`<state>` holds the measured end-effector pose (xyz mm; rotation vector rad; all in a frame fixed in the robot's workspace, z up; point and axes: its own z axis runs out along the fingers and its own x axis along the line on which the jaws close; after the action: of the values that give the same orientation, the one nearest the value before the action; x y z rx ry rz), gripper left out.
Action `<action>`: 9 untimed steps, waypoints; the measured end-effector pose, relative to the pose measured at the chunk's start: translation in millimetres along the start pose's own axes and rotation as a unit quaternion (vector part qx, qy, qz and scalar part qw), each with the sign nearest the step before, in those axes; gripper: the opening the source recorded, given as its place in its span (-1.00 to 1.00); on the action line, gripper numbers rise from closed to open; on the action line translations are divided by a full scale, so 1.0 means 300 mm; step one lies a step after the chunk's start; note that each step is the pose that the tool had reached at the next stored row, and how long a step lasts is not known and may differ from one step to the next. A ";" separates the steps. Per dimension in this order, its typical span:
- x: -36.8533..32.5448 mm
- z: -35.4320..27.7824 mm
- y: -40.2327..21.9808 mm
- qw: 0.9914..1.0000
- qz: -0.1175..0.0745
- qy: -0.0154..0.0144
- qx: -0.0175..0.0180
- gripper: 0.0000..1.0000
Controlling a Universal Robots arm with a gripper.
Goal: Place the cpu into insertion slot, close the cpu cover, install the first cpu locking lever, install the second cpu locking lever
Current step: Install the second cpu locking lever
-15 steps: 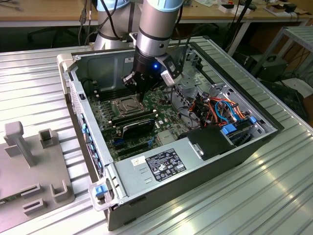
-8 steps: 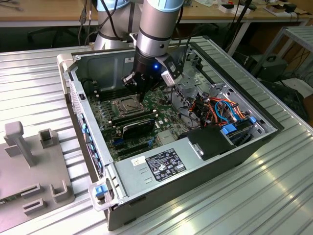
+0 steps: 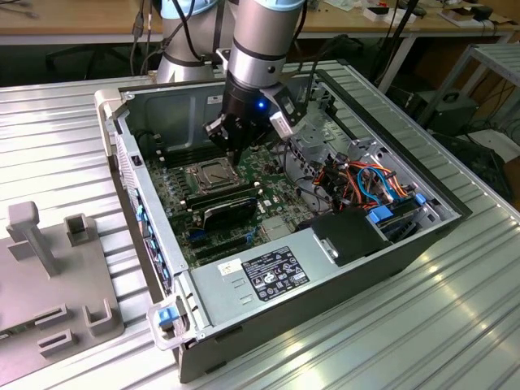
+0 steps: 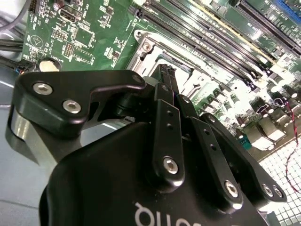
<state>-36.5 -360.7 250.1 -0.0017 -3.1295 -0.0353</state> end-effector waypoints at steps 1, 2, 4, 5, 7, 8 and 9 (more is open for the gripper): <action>0.000 0.000 -0.008 1.000 0.000 0.000 0.000 -0.79; 0.000 0.000 -0.015 1.000 0.000 0.000 0.001 -0.79; 0.000 -0.001 -0.034 1.000 0.000 0.000 0.001 -0.79; 0.000 -0.001 -0.040 1.000 0.000 0.000 0.001 -0.79; 0.000 -0.001 -0.052 1.000 0.000 0.000 0.002 -0.79; 0.000 -0.001 -0.053 1.000 0.000 0.000 0.002 -0.79; 0.000 -0.001 -0.053 1.000 0.000 0.000 0.002 -0.79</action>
<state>-36.6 -376.6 250.1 -0.0020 -3.1296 -0.0291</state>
